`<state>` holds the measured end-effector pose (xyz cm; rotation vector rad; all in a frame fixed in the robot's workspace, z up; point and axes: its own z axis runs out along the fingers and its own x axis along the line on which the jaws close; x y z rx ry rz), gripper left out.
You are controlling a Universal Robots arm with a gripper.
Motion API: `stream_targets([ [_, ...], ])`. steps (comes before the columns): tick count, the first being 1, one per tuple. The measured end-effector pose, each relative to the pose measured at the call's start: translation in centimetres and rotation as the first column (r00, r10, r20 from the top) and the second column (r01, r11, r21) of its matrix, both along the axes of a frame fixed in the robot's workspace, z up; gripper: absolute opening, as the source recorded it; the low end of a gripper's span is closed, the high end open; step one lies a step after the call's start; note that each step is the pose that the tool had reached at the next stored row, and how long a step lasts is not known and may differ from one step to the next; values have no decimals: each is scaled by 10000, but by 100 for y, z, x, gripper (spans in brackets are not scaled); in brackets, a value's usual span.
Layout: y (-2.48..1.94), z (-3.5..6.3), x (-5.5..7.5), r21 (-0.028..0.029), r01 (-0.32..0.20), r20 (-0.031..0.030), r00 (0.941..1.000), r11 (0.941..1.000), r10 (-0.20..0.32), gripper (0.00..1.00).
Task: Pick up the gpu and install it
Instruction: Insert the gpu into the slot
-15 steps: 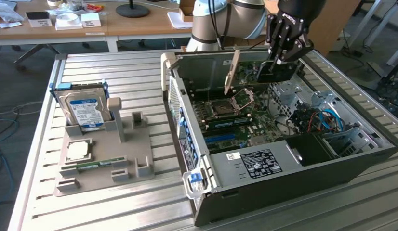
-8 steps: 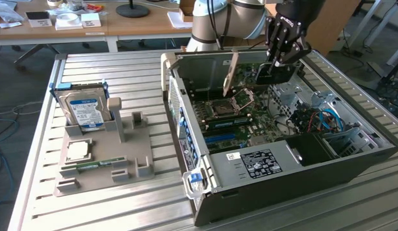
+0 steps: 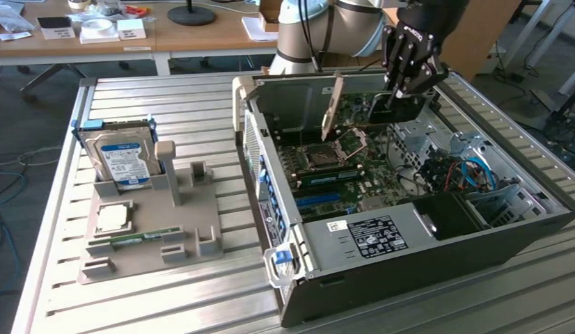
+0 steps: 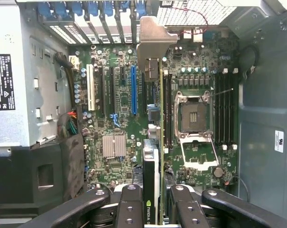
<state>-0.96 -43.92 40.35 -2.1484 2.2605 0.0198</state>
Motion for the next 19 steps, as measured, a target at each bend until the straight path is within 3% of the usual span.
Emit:
stream_targets([
  [19,0,-184,0,-1,-169,0,9999,9999,169,27],
])
